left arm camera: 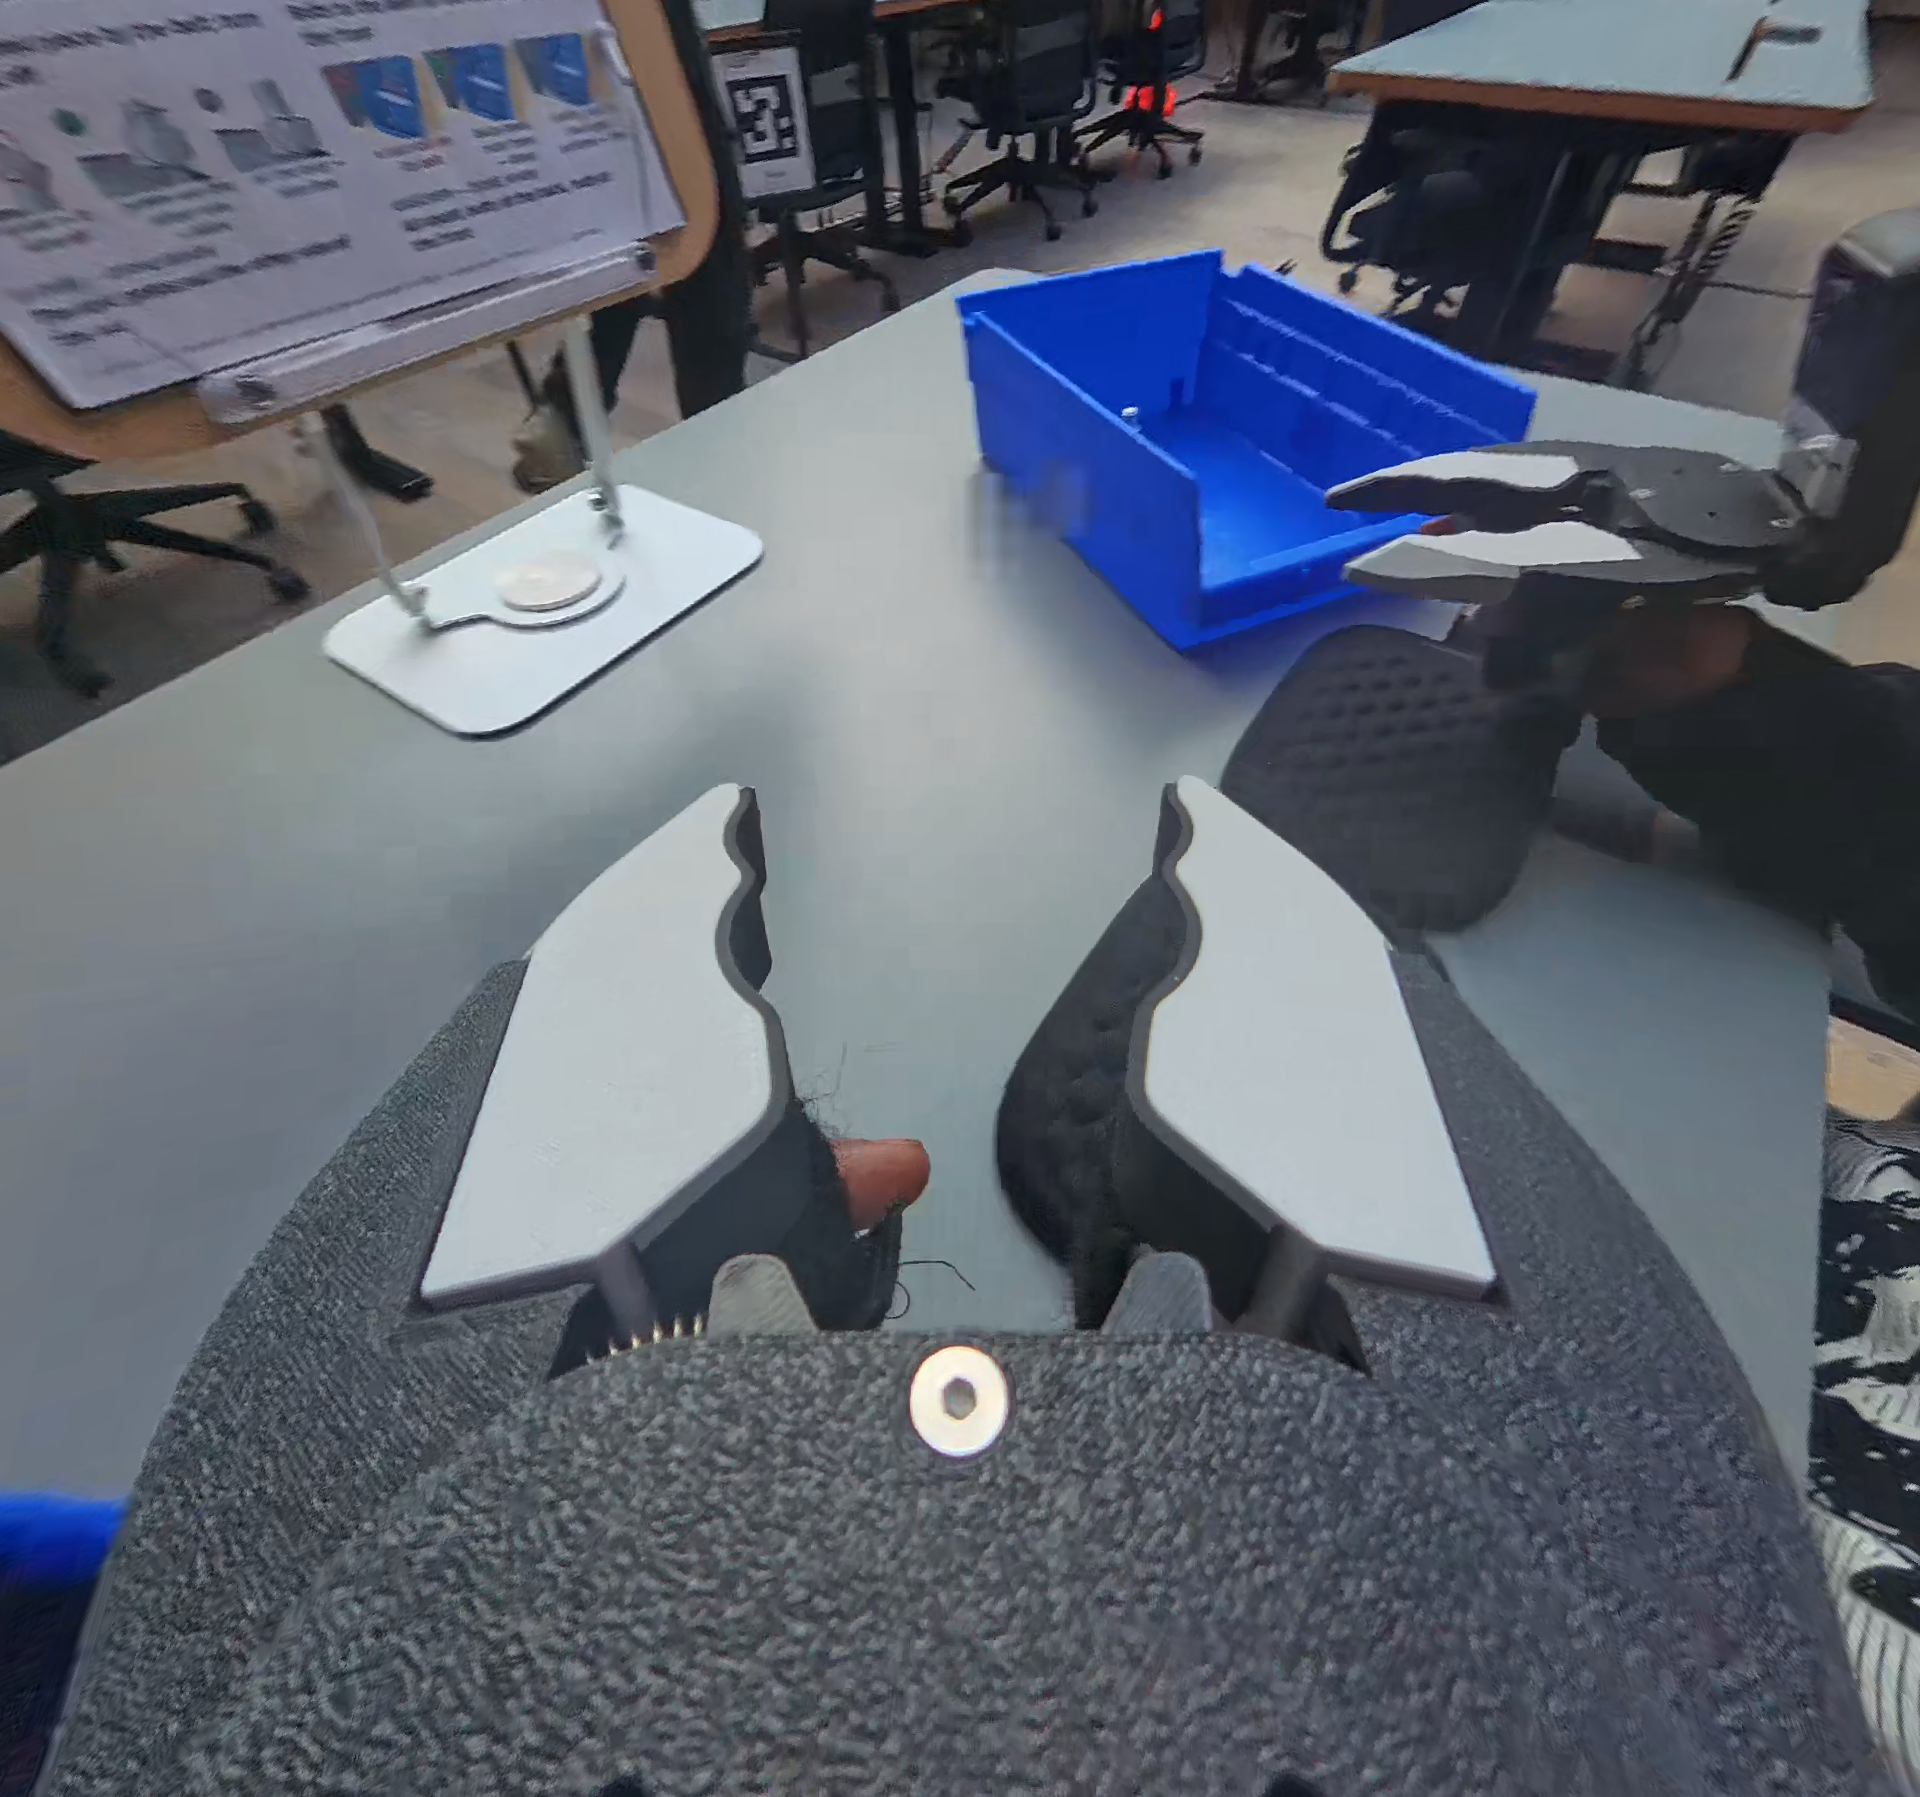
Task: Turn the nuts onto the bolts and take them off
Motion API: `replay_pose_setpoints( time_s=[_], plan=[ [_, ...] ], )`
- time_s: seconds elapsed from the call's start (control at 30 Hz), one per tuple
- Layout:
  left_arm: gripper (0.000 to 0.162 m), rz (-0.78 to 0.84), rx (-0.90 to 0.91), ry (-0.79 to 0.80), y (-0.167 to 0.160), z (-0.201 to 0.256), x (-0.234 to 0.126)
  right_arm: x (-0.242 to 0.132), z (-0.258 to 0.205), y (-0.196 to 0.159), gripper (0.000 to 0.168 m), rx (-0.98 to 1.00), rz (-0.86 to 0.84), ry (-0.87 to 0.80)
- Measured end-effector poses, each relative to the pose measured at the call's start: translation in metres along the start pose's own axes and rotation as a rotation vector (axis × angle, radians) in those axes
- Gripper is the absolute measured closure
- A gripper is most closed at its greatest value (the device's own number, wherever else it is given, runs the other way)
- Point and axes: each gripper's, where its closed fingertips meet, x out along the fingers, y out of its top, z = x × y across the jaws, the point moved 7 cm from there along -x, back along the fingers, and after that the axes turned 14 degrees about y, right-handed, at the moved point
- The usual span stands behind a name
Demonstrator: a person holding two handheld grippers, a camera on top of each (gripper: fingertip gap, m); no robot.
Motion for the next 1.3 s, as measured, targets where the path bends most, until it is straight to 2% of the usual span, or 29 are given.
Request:
replay_pose_setpoints(
  time_s=[0.23, 0.33, 0.53, 0.67, 0.83, 1.3],
  plan=[
    [0.101, -0.3, 0.072, 0.419, 0.008, -0.136, -0.064, 0.0, 0.003, -0.001, 0.123, 0.039, 0.009, 0.013],
    [0.106, -0.468, 0.059, 0.512, 0.001, -0.179, -0.076, -0.001, 0.003, -0.001, 0.124, 0.034, 0.018, 0.008],
    [0.116, -0.939, -0.019, 0.578, -0.057, -0.247, -0.075, -0.002, 0.004, -0.001, 0.124, 0.047, 0.036, 0.014],
    [0.123, -1.11, -0.083, 0.567, -0.095, -0.269, -0.066, -0.003, 0.005, -0.001, 0.125, 0.063, 0.041, 0.019],
    [0.13, -1.211, -0.16, 0.567, -0.125, -0.289, -0.058, -0.003, 0.006, -0.001, 0.125, 0.075, 0.046, 0.027],
    [0.139, -1.238, -0.277, 0.561, -0.153, -0.31, -0.057, -0.004, 0.007, -0.001, 0.127, 0.08, 0.063, 0.022]
  ],
)
